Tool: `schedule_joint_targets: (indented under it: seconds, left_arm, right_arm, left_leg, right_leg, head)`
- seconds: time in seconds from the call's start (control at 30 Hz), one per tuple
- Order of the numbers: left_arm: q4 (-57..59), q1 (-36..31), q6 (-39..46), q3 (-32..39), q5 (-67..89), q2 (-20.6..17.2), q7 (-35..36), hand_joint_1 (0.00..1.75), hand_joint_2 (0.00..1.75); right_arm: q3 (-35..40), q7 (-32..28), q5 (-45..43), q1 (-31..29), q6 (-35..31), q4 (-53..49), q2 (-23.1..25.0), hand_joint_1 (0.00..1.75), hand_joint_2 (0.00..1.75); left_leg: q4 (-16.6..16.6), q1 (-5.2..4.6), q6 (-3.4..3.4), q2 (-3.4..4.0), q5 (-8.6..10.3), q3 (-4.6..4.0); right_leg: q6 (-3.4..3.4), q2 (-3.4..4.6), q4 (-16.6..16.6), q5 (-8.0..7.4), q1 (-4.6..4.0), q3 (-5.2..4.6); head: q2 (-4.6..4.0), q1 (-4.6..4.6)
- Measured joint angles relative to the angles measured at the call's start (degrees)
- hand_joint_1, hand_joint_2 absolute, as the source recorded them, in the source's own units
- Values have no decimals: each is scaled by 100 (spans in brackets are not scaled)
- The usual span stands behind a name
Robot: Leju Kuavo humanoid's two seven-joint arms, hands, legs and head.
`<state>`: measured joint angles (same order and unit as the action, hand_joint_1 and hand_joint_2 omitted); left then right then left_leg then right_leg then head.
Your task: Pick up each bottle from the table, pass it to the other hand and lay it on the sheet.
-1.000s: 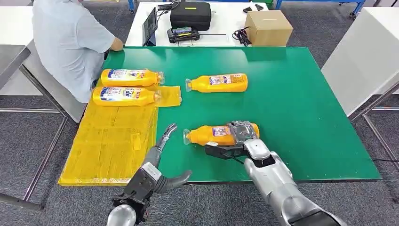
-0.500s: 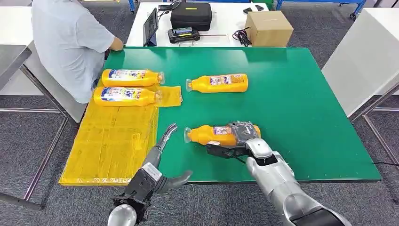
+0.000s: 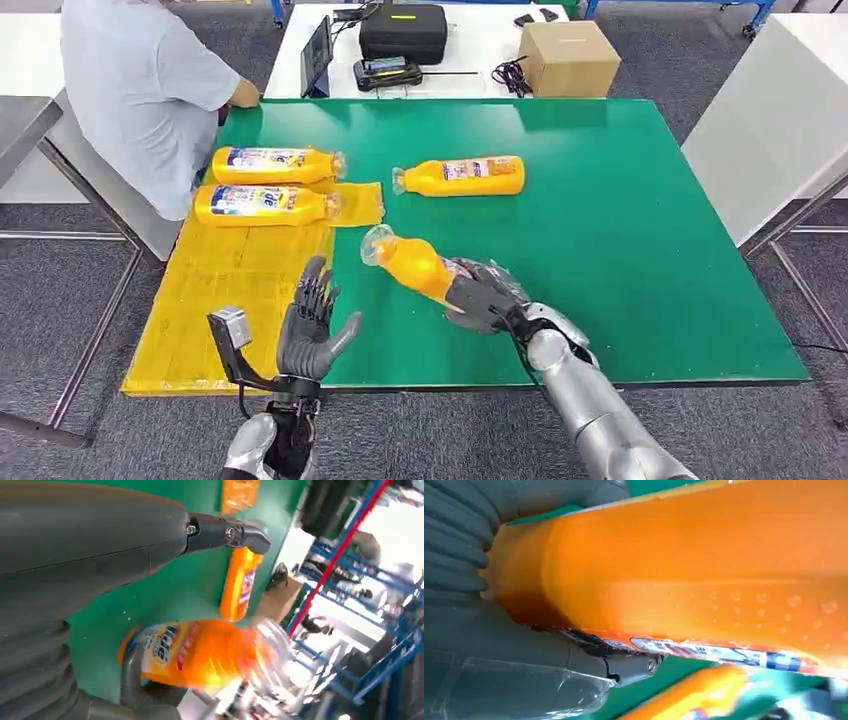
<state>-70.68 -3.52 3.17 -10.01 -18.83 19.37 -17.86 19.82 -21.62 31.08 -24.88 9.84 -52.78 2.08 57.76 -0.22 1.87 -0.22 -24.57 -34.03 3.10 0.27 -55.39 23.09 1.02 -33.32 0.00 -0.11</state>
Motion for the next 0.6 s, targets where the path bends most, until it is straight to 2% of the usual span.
schedule_joint_targets:
  seconds: [0.2,0.6]
  left_arm:
    - [433,-152,-103,197,-220,28,-59,0,175]
    - [929,-537,-192,249,-207,44,-236,0,175]
  right_arm:
    - [352,-15,-86,79,-55,-366,290,175,175]
    - [976,-118,-158,46,-201,-298,590,175,175]
  left_leg:
    - [0,-2,0,-11,0,-33]
    - [1,-7,1,-5,-1,-57]
  right_leg:
    - [2,-7,-1,3,4,-25]
    - [3,-5,-1,2,11,-54]
  head:
    - [0,2]
    - [0,0]
